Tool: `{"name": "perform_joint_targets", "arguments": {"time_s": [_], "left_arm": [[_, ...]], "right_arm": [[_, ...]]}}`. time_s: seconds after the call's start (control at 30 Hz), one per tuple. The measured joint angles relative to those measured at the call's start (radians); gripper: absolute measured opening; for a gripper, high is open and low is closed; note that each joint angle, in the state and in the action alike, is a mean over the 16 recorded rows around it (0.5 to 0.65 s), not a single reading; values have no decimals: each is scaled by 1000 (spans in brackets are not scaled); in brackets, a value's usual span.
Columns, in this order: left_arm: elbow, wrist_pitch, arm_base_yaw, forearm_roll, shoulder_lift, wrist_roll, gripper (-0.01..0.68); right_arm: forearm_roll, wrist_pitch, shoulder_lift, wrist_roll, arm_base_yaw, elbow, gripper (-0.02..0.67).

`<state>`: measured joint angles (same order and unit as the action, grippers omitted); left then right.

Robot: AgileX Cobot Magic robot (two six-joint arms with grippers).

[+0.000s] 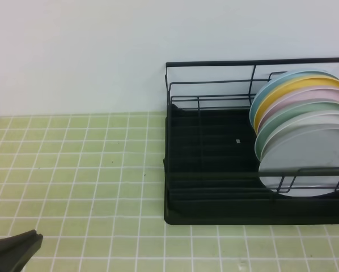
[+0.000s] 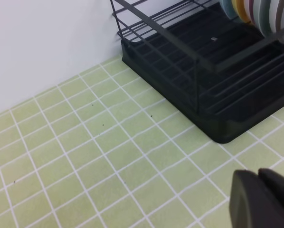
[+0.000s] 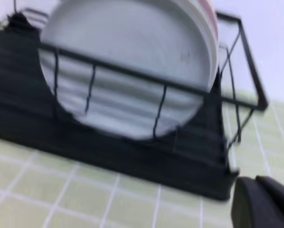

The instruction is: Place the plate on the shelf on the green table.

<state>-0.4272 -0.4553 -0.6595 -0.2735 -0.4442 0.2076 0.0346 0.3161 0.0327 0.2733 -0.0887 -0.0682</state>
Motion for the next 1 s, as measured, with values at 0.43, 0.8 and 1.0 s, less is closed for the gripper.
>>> {"name": "perform_joint_targets", "arguments": {"time_s": [0.43,0.8,1.0], "left_arm": [[0,0,0,0,0,0,-3],[0,0,0,0,0,0,-3],[0,0,0,0,0,0,-3]], "right_arm": [[-102,3,-40,-125,0,70,-3],[-104,5,-40,-132,0,70,-3],[-104,6,-40,-132,0,70,-4]]}}
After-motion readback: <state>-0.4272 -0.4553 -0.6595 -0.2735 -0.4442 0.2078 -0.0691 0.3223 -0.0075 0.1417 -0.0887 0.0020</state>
